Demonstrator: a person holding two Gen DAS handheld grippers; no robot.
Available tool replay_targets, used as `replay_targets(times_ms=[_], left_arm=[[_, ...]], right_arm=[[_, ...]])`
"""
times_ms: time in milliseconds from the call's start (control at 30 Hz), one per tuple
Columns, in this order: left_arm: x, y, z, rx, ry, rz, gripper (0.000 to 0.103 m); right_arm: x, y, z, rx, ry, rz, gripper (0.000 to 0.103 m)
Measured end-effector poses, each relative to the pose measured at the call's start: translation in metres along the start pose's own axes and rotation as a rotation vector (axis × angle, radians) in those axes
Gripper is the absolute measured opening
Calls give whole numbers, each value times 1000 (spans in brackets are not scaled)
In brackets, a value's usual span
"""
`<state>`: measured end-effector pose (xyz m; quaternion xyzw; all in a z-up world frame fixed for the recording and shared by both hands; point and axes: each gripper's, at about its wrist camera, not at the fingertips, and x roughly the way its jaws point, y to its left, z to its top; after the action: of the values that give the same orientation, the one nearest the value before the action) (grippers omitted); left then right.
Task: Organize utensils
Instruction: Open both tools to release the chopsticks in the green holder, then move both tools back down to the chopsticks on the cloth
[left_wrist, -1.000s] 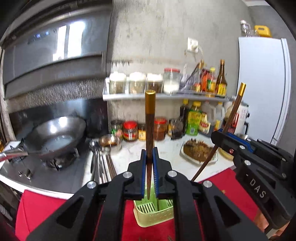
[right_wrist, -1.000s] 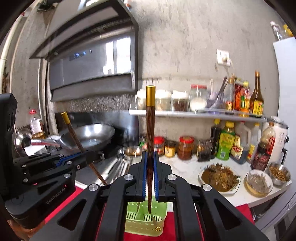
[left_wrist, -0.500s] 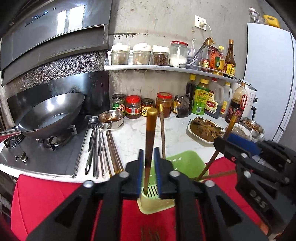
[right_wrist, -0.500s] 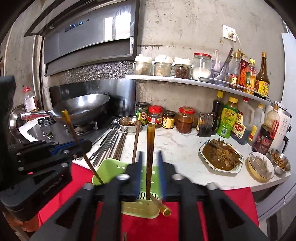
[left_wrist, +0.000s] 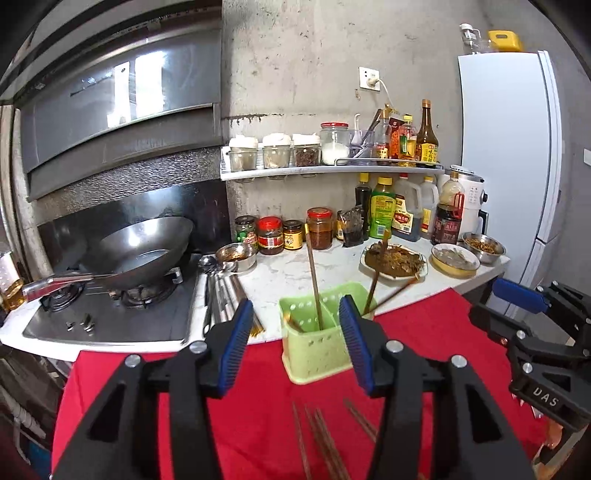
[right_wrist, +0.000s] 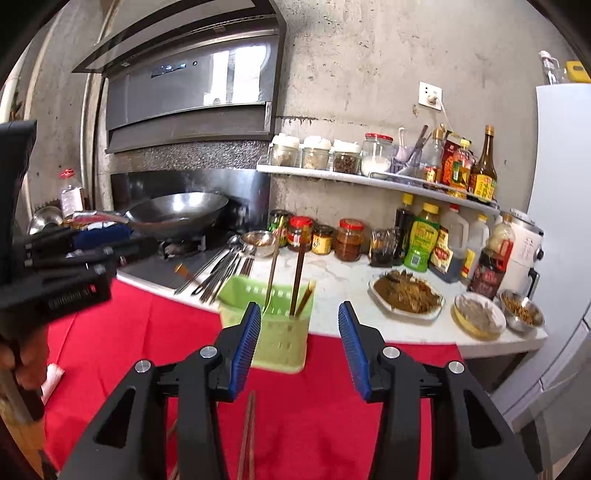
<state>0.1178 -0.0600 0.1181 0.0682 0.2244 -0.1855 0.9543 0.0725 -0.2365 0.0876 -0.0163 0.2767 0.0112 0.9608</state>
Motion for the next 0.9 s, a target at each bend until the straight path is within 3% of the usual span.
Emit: replay_targets(times_ms=[167, 333, 467, 733, 900], left_arm=[[-31, 1, -40, 2, 62, 64, 48], [-31, -3, -124, -39, 236, 40, 48], [-29, -6, -173, -89, 316, 24, 48], [-36, -17, -218, -90, 354, 16, 48], [-27, -20, -236, -90, 410, -2, 39]], right_arm=[[-18, 9, -46, 1, 66, 49, 46], [-23, 17, -101, 22, 146, 66, 46], [-24, 21, -142, 42, 198, 71, 46], [-25, 15, -183, 76, 253, 45, 45], [-21, 14, -197, 65, 297, 45, 41]])
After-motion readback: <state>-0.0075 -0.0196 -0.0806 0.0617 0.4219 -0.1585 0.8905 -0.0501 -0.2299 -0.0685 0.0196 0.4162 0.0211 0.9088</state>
